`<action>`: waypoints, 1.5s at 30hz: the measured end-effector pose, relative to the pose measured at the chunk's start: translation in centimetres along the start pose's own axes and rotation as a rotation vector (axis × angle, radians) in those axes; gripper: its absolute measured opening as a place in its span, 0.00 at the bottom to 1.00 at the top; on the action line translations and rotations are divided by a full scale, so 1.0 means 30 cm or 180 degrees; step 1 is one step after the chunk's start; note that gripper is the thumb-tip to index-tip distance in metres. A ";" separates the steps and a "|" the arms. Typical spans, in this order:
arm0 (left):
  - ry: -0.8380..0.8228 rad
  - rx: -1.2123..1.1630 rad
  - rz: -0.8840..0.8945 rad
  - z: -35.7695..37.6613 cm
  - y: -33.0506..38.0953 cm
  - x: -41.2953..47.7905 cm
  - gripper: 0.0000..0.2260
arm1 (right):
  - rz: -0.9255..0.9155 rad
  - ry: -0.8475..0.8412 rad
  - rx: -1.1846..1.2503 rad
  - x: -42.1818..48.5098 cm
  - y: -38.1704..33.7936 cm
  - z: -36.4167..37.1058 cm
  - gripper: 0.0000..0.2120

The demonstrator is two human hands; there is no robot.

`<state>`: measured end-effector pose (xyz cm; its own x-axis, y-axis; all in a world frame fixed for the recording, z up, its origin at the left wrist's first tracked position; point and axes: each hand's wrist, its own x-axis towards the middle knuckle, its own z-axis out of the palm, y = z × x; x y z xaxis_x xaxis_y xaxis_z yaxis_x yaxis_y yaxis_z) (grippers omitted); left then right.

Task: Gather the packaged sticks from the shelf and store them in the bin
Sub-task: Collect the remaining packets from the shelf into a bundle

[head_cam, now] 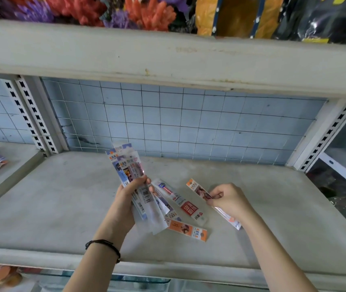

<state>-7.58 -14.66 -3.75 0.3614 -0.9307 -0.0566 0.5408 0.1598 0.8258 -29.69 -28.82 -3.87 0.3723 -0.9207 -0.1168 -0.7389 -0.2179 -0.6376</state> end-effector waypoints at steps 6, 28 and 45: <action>0.0250 0.0653 -0.0223 -0.005 0.006 -0.018 0.09 | -0.0093 -0.0087 0.1556 -0.042 -0.113 0.036 0.06; -0.0474 -0.0161 -0.0206 -0.116 0.126 0.025 0.12 | -0.0475 -0.0004 -0.0086 -0.061 -0.242 0.180 0.16; -0.0479 -0.0098 -0.0680 -0.183 0.095 0.044 0.16 | -0.0131 -0.0103 0.0108 -0.050 -0.257 0.216 0.27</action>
<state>-1.38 -13.63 -4.55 0.1208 -0.9825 -0.1418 0.6165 -0.0377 0.7865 -20.91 -23.66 -3.71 0.4203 -0.9002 -0.1142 -0.7033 -0.2437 -0.6678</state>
